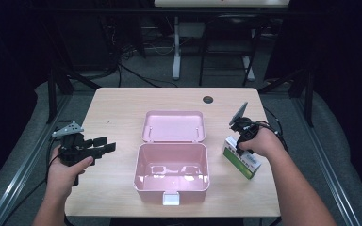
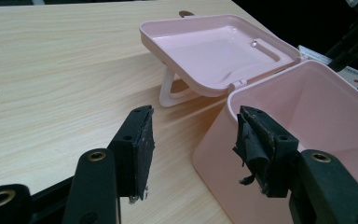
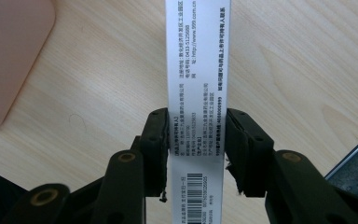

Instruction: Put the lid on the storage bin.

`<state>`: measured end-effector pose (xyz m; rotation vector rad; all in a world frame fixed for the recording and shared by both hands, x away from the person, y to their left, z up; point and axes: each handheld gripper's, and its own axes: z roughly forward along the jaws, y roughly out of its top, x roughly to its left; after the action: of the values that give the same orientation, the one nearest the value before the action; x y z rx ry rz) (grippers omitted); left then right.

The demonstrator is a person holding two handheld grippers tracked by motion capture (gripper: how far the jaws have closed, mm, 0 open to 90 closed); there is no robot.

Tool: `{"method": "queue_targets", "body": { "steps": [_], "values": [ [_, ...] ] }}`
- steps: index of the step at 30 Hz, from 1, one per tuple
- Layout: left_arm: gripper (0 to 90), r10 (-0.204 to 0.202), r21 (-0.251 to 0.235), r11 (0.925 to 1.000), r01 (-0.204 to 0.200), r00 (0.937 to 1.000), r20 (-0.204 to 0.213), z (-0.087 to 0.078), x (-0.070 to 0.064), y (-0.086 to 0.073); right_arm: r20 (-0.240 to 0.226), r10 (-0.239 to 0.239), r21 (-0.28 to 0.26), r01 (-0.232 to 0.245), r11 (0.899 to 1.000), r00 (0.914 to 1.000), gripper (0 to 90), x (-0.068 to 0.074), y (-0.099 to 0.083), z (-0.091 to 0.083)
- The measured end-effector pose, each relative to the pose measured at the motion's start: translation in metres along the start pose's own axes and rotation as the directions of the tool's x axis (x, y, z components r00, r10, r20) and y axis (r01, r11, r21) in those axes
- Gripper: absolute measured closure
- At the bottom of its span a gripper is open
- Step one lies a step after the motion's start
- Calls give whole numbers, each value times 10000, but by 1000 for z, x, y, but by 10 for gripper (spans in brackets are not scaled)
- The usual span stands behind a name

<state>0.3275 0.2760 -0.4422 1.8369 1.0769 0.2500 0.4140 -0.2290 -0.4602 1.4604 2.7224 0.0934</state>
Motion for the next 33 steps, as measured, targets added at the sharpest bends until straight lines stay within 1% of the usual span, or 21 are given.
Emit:
{"method": "queue_targets", "body": {
  "steps": [3,4,7,10,15,16,18,21,29,32,33],
  "values": [
    [460,43,61,10000,-43,10000,21,1,-1,0,-39,81,0,-81,10000,10000,569,0,0,0],
    [460,28,83,10000,-29,10000,26,1,-1,0,5,19,-33,-19,10000,10000,557,0,0,0],
    [460,25,90,10000,-26,10000,40,1,-1,0,26,40,101,-40,9999,10000,551,1,0,3],
    [460,12,75,10000,-12,10000,34,2,0,-1,-30,-42,115,43,9999,10000,556,1,0,8],
    [460,-18,79,10000,18,10000,20,2,1,-1,-53,138,213,-137,9997,9999,568,0,0,15],
    [460,-13,87,10000,13,10000,15,2,1,-1,-68,72,230,-71,9997,10000,568,-1,0,16],
    [460,-22,96,10000,22,10000,0,3,1,-1,-88,102,188,-100,9998,9999,569,-1,-1,19],
    [460,-6,186,9998,7,10000,-30,3,1,-1,-81,120,242,-118,9996,9999,577,-1,-1,21],
    [460,-25,128,9999,25,10000,-11,3,1,-2,-84,162,175,-161,9997,9998,590,-2,-2,22],
    [460,-16,120,9999,16,10000,-3,3,1,-2,-33,228,298,-227,9993,9997,590,-1,-2,22],
    [460,-18,122,9999,18,10000,1,3,1,-2,-27,160,282,-159,9995,9999,590,-1,-2,23]
  ]
}}
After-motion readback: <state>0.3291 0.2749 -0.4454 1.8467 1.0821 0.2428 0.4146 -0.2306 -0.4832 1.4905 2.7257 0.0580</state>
